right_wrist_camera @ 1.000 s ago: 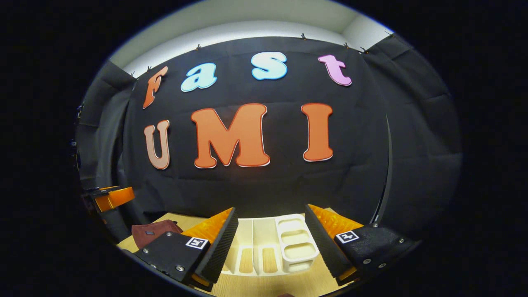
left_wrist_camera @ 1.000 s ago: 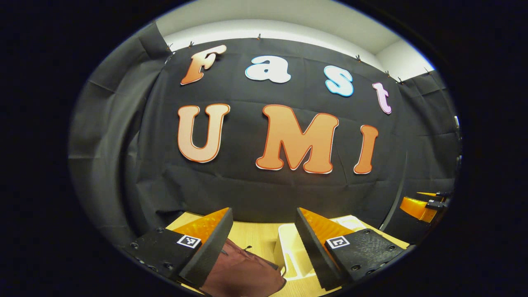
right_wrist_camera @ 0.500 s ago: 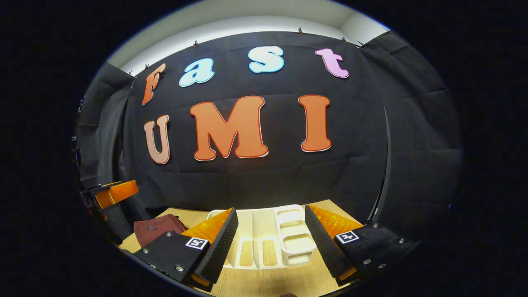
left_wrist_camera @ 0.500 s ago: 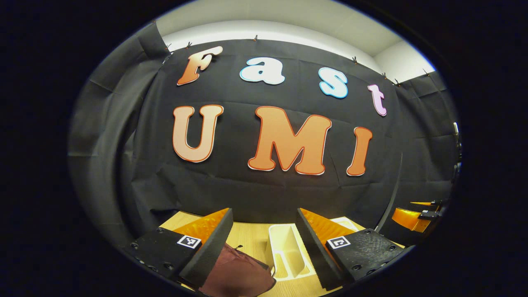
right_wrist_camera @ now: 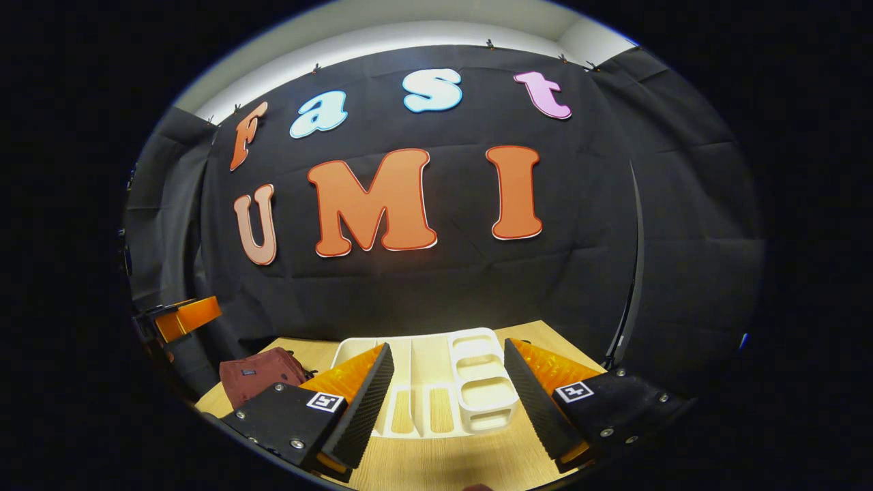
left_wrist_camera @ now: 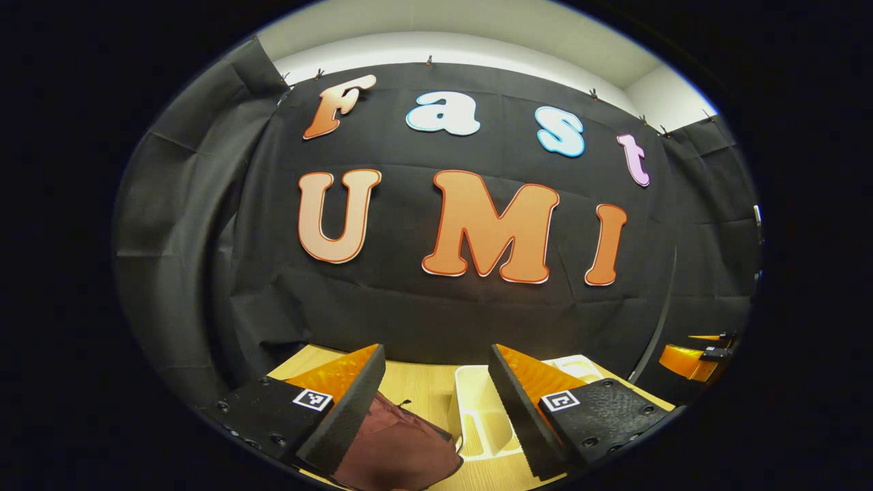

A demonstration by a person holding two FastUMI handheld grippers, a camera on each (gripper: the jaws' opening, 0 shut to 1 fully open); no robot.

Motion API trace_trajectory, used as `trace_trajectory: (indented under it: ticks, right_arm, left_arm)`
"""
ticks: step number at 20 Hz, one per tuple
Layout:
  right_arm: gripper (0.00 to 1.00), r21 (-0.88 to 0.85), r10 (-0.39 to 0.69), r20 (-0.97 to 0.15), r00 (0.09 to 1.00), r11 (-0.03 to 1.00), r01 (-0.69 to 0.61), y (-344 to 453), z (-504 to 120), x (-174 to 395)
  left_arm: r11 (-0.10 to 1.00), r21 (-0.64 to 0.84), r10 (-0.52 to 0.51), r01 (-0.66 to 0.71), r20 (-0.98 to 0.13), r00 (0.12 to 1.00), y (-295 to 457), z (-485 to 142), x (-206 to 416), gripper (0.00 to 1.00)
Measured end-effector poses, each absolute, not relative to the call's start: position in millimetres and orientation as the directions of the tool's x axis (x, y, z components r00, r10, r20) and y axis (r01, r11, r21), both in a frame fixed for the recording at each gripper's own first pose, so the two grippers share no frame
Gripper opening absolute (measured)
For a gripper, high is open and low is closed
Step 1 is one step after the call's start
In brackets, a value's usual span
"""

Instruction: Open the schoolbag, grab two books from the bookshelf and put them into the schoolbag.

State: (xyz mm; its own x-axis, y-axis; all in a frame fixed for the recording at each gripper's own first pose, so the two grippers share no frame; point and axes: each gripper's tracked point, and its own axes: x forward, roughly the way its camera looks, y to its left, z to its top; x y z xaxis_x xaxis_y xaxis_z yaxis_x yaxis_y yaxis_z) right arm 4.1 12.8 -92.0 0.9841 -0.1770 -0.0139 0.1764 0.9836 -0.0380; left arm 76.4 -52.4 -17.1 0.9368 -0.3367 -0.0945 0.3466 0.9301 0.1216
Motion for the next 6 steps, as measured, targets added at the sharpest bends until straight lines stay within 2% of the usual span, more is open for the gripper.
trace_trajectory:
  ticks: [6]
  right_arm:
    - [0.97, -0.016, -0.159, -0.026, 0.987, 0.987, 0.158, 15.3, -95.8, 10.5]
  left_arm:
    - [0.943, 0.125, -0.301, 0.309, -0.08, 0.95, -38.8, -11.4, 74.9, 0.95]
